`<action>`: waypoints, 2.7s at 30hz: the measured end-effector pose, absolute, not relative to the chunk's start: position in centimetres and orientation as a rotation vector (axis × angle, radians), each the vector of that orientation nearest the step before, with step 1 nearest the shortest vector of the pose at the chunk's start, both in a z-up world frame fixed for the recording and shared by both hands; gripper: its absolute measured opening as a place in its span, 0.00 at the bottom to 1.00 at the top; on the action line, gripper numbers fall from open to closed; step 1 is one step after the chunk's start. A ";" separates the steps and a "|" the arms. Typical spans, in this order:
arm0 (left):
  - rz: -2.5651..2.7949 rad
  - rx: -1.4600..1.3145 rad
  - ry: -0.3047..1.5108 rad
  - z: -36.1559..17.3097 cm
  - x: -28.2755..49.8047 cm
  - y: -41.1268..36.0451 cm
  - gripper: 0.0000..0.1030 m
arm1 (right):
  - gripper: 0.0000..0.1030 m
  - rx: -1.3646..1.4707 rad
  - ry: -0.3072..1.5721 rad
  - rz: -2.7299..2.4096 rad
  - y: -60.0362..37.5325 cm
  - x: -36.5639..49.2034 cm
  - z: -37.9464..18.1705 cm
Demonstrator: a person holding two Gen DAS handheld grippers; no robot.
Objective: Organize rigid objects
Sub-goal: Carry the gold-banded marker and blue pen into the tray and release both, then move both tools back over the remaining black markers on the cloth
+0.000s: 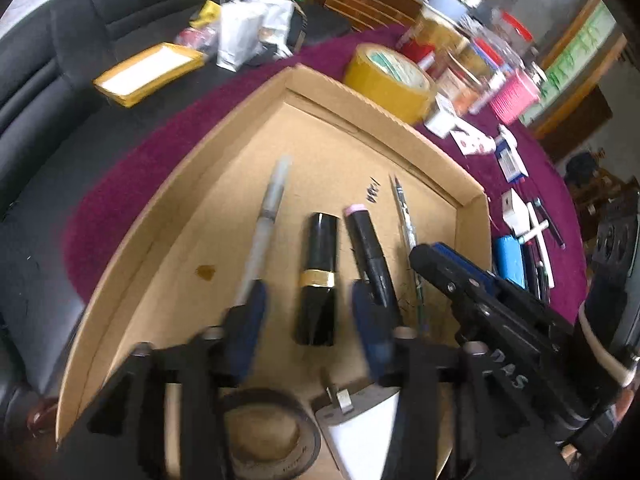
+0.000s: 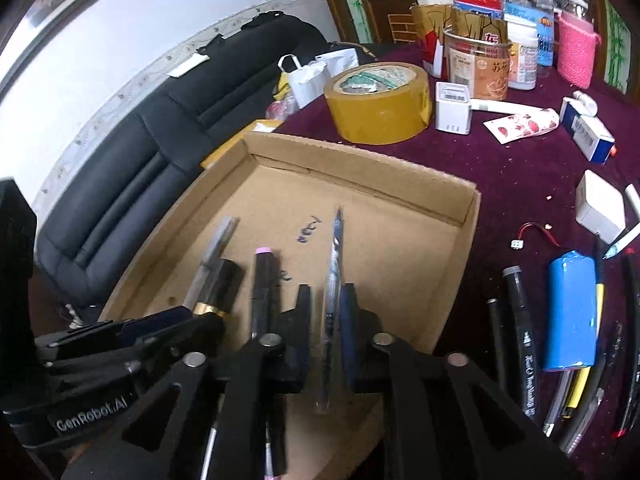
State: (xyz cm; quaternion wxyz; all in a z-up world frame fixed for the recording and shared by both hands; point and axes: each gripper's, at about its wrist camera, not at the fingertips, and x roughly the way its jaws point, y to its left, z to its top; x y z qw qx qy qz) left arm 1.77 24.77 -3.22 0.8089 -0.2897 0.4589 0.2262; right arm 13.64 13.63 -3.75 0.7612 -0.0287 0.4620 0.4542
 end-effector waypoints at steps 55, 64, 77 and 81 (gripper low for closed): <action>0.153 -0.542 0.919 -0.9 4.6 8.1 0.47 | 0.41 0.143 0.984 0.912 -11.0 12.7 -5.4; 0.115 -0.570 0.917 -1.4 5.7 8.7 0.47 | 0.41 0.071 0.925 0.849 -11.5 13.3 -4.1; 0.023 -0.466 0.966 -1.8 9.7 4.6 0.47 | 0.14 0.168 1.025 0.640 -13.4 22.2 -6.6; 0.007 -0.457 0.976 -1.8 11.2 4.1 0.47 | 0.13 0.152 1.043 0.649 -12.9 22.6 -7.3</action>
